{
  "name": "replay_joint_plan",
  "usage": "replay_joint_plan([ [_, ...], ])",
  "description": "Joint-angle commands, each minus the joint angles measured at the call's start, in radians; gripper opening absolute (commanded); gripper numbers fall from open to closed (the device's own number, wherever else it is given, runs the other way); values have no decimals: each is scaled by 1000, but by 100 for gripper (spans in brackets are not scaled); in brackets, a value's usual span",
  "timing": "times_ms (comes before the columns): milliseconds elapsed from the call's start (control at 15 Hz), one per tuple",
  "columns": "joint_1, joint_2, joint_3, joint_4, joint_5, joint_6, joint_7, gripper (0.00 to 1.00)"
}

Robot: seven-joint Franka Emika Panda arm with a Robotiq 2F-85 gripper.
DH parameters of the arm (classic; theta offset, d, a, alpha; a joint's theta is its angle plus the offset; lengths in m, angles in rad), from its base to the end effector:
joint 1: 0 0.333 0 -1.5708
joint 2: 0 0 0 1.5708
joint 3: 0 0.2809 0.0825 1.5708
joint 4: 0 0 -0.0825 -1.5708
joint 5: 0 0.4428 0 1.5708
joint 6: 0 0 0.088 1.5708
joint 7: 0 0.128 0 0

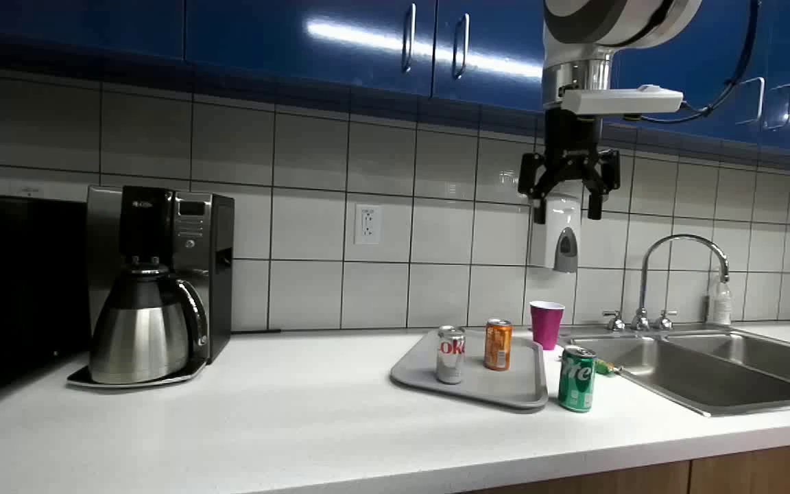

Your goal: Take the cans off of the tray

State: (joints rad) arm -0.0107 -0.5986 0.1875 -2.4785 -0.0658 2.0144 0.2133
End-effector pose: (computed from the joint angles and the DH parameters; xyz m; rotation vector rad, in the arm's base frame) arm 0.4564 0.0724 0.4367 2.9912 -0.0558 0.2290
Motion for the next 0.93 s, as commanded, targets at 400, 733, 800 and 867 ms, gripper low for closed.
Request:
replay_joint_plan([
  [400, 18, 2, -15, 3, -10, -4, 9, 100],
  [733, 18, 2, -15, 3, -10, -4, 8, 100],
  [800, 18, 15, -7, 6, -14, 7, 14, 100],
  [867, 17, 36, 2, 6, -16, 26, 29, 100],
])
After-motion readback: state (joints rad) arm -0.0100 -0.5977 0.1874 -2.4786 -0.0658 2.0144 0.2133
